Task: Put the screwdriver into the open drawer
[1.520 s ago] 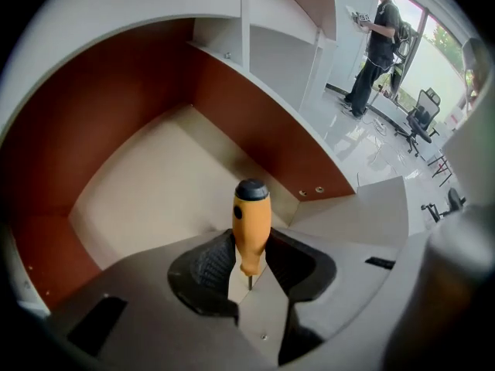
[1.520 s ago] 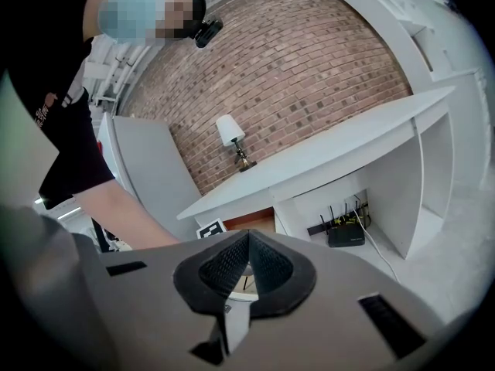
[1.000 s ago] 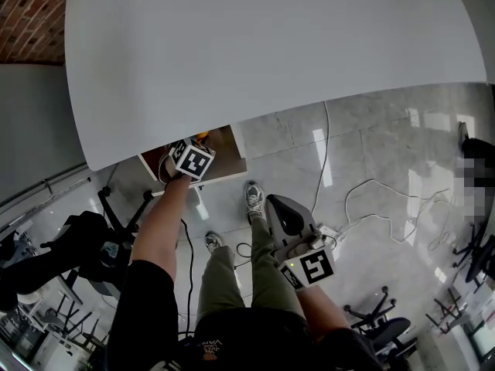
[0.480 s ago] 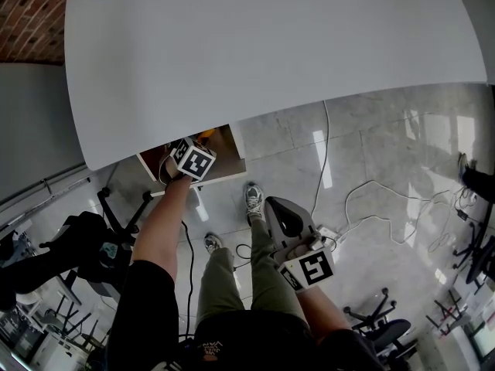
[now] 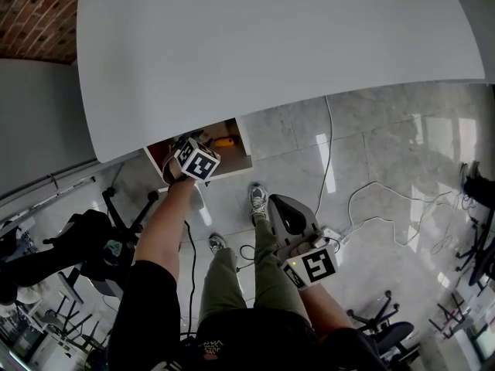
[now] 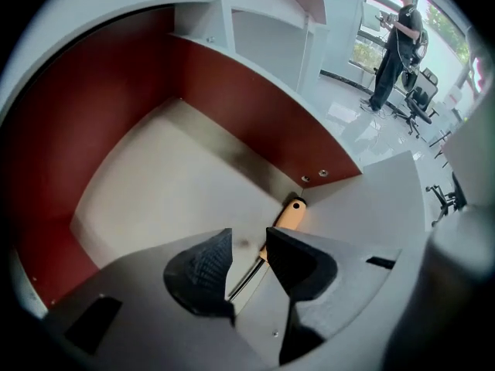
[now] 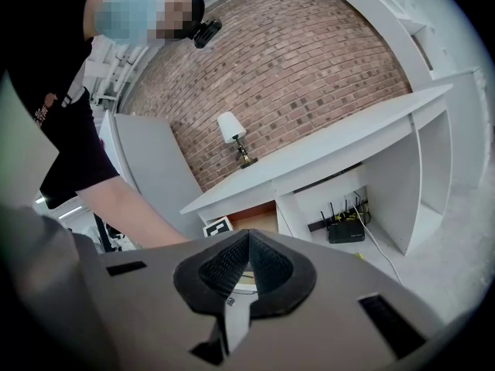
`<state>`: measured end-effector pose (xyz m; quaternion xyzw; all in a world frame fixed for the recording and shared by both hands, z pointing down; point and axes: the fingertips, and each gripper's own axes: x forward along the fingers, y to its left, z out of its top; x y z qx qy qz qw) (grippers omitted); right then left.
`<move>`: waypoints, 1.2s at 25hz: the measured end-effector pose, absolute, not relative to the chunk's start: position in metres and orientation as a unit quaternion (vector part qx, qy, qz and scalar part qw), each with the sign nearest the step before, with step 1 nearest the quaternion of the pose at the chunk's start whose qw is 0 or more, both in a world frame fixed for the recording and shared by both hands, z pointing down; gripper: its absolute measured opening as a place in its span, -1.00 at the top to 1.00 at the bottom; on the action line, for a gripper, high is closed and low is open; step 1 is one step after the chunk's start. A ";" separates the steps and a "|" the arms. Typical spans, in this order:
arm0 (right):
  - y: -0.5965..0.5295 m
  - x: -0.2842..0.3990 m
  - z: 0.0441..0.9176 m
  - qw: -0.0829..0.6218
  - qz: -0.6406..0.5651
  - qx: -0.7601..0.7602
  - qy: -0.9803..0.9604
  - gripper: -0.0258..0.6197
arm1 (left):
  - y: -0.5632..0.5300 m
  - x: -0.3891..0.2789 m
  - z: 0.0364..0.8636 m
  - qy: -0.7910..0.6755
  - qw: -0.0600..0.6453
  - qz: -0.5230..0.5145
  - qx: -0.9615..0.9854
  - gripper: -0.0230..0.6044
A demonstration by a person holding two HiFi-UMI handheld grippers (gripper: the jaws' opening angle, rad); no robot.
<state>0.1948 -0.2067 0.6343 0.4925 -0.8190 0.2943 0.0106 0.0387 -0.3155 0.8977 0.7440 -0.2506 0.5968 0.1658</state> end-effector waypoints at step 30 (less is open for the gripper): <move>-0.123 0.098 0.526 0.019 0.221 0.498 -0.838 0.93 | -0.216 0.010 0.637 -0.342 0.074 0.327 0.878 0.90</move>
